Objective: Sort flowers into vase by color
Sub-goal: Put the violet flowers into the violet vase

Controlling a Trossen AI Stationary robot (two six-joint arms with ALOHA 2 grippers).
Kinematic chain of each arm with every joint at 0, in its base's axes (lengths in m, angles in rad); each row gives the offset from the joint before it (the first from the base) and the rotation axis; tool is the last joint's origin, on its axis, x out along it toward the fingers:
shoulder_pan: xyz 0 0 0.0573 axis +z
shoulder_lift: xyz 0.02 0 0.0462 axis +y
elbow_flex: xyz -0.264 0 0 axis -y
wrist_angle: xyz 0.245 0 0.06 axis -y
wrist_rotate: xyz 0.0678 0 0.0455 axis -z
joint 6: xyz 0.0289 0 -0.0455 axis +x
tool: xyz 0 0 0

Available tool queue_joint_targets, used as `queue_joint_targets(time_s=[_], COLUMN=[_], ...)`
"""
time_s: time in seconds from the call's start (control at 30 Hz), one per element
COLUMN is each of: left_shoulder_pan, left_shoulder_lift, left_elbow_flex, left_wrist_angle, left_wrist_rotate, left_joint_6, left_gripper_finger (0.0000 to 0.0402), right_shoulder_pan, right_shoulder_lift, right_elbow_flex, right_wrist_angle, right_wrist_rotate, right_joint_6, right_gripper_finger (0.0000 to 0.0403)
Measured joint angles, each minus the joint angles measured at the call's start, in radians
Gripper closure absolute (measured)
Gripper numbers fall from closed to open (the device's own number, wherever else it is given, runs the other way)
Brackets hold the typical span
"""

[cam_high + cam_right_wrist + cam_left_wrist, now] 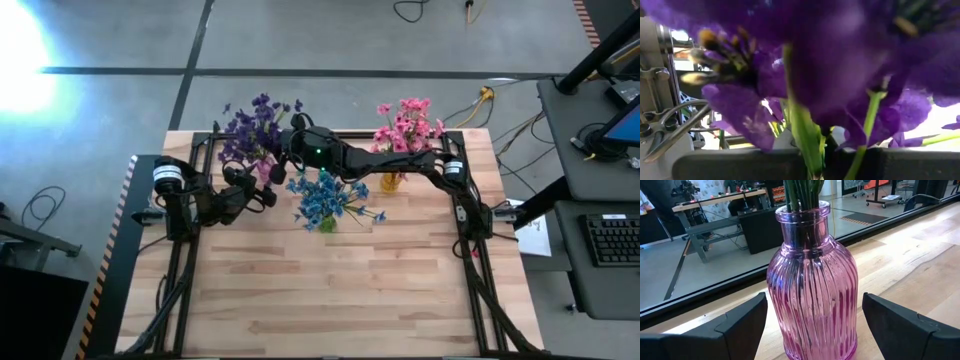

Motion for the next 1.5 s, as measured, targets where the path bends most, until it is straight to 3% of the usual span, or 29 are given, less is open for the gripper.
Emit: queue_joint_targets(time_s=[1.5], left_shoulder_pan=[0.000], left_shoulder_lift=[0.000], left_elbow_flex=[0.000], left_wrist_angle=[-0.016], left_wrist_rotate=[0.033], left_joint_6=[0.000], left_gripper_finger=[0.0092], right_shoulder_pan=[-0.020], right_shoulder_lift=[0.014], right_elbow_flex=[0.020], right_wrist_angle=[0.001], right_wrist_rotate=[0.000], right_joint_6=[0.038], right_gripper_finger=[0.0385])
